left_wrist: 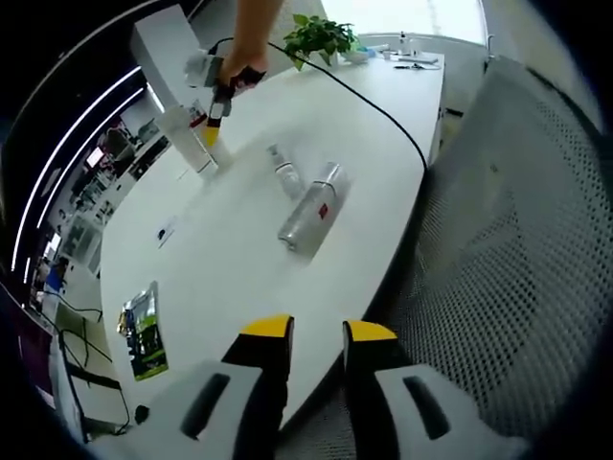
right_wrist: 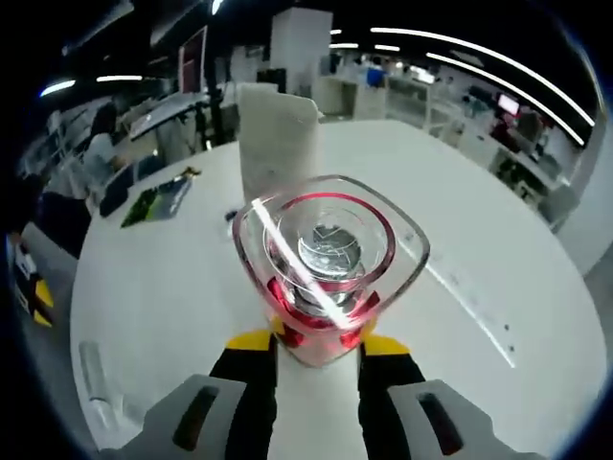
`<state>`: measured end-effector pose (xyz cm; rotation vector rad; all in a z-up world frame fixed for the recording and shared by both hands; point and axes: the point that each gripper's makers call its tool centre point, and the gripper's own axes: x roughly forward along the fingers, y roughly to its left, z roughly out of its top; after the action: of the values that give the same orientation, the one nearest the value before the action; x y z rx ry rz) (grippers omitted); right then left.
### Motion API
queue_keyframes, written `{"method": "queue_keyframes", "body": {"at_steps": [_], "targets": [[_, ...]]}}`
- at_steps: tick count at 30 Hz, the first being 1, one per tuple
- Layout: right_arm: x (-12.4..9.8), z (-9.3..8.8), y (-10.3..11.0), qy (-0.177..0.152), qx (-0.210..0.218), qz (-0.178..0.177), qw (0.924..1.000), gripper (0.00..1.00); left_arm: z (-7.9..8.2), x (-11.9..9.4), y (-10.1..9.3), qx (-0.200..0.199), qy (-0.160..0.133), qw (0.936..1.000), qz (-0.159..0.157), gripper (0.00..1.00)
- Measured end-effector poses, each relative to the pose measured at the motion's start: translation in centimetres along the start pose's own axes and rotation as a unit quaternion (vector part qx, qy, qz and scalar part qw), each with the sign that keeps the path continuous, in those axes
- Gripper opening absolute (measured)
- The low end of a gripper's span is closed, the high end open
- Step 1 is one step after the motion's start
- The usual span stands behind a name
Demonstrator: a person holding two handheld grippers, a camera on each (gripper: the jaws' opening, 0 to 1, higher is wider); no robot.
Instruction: Arrange the skincare products in the storage area until every visible bottle or jar stands upright without overlapping.
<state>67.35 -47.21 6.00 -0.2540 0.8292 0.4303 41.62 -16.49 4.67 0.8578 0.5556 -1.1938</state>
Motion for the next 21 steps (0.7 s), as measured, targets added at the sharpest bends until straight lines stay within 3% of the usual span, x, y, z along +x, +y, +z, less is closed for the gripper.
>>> {"method": "queue_keyframes", "body": {"at_steps": [6, 9, 11, 16, 19, 21], "targets": [[-0.3, -0.3, -0.2, 0.006, 0.02, -0.013, 0.9997, 0.27, 0.0, 0.0, 0.0, -0.001, 0.0, 1.0, -0.001, 0.24], [-1.0, -0.9, 0.1, 0.003, 0.052, -0.027, 0.9983, 0.36, 0.0, 0.0, -0.1, -0.002, 0.0, 1.0, -0.002, 0.25], [-1.6, -1.6, 1.3, -0.006, 0.087, -0.015, 0.9961, 0.4, 0.1, 0.0, -0.1, -0.003, -0.001, 1.0, -0.003, 0.25], [-4.4, -4.2, 5.4, -0.016, 0.111, 0.005, 0.9937, 0.43, 0.1, 0.1, -0.4, 0.001, -0.001, 1.0, -0.01, 0.27], [-6.0, -5.1, 9.0, -0.024, 0.09, 0.023, 0.9954, 0.44, 0.1, 0.1, -0.7, 0.004, -0.002, 0.9999, -0.016, 0.27], [-6.7, -6.1, 11.2, -0.013, 0.078, 0.03, 0.9965, 0.45, 0.4, 0.1, -0.6, 0.01, -0.008, 0.9998, -0.013, 0.29]]}}
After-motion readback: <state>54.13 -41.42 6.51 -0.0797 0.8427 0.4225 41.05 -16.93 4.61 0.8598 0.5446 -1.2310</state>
